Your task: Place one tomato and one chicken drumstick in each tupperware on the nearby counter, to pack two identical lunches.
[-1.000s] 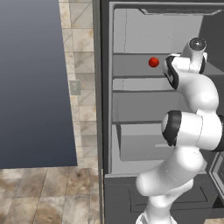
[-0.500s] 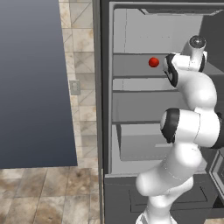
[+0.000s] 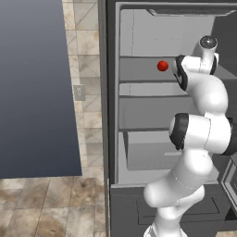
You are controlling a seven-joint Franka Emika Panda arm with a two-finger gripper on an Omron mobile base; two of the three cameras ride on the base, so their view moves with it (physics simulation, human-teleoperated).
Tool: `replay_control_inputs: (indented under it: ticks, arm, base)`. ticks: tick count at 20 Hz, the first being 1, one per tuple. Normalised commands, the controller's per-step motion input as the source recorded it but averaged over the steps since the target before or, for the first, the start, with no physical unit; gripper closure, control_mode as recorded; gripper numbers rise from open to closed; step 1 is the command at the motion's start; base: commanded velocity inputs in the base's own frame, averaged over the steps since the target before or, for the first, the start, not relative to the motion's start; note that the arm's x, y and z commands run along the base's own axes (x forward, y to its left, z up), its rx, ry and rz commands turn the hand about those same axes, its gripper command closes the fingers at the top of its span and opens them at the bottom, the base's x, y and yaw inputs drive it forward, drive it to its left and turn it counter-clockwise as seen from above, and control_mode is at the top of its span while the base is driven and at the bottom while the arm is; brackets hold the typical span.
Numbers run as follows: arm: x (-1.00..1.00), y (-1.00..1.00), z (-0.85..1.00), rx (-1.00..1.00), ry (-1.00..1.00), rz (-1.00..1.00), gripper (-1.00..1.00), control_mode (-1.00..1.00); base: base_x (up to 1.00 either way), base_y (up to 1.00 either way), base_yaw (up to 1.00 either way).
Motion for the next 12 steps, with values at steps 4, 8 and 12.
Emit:
replay_control_inputs:
  ticks: [4,8,12]
  arm:
    - [0.04,0.0,-0.2,0.0,-0.08,0.0,1.0,-1.0]
    - [-0.84,0.28,-0.58,0.0,-0.07,0.05,1.0,-1.0]
    - [-1.0,0.66,-0.1,-0.01,-0.14,0.18,1.0,-1.0]
  base:
    - [0.0,0.0,0.0]
    - [0.0,0.0,0.0]
    - [0.0,0.0,0.0]
